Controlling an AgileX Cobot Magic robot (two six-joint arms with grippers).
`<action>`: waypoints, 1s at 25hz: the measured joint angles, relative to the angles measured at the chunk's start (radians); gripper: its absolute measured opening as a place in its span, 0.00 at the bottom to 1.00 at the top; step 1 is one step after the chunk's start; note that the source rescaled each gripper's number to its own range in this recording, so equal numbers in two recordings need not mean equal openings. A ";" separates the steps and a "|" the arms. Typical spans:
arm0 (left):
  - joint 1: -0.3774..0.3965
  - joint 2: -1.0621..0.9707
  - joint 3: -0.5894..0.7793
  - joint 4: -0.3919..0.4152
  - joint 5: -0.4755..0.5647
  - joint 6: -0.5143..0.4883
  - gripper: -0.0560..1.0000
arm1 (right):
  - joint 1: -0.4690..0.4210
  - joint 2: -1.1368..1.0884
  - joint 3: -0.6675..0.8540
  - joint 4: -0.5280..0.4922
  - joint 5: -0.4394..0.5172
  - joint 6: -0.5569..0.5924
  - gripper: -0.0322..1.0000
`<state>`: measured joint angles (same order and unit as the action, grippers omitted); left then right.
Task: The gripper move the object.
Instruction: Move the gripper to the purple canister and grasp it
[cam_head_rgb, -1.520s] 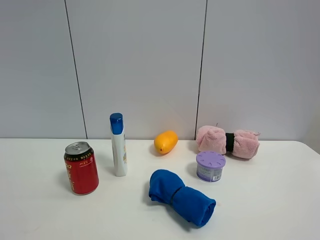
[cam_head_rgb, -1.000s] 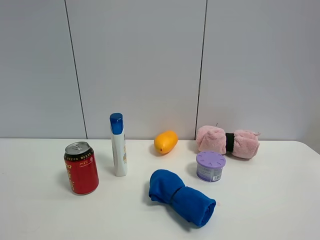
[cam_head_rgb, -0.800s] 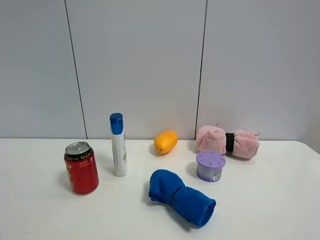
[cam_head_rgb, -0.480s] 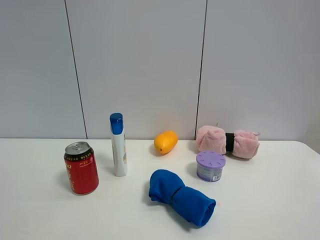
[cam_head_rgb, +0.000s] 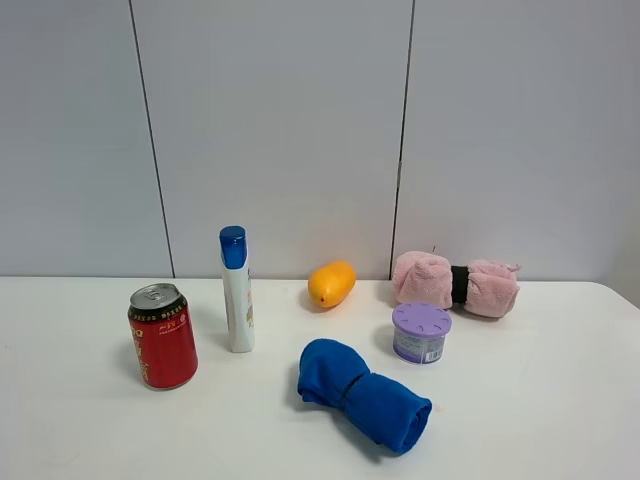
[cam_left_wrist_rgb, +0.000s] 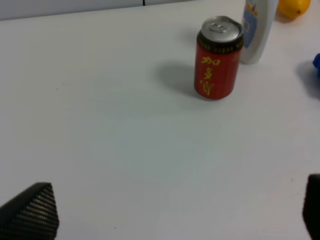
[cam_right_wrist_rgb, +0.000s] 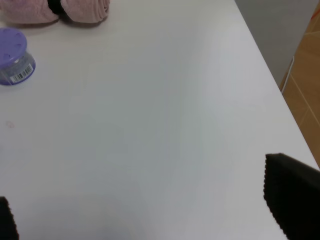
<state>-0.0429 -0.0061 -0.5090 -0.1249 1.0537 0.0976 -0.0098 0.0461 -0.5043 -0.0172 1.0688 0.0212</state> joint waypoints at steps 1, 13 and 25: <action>0.000 0.000 0.000 0.000 0.000 0.000 1.00 | 0.000 0.000 0.000 0.000 0.000 0.000 1.00; 0.000 0.079 -0.080 -0.026 -0.001 0.001 1.00 | 0.000 0.000 0.000 0.000 0.000 0.000 1.00; 0.000 0.435 -0.349 -0.029 -0.001 0.001 1.00 | 0.000 0.000 0.000 0.000 0.000 0.000 1.00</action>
<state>-0.0429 0.4293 -0.8581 -0.1543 1.0525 0.0986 -0.0098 0.0461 -0.5043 -0.0172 1.0688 0.0212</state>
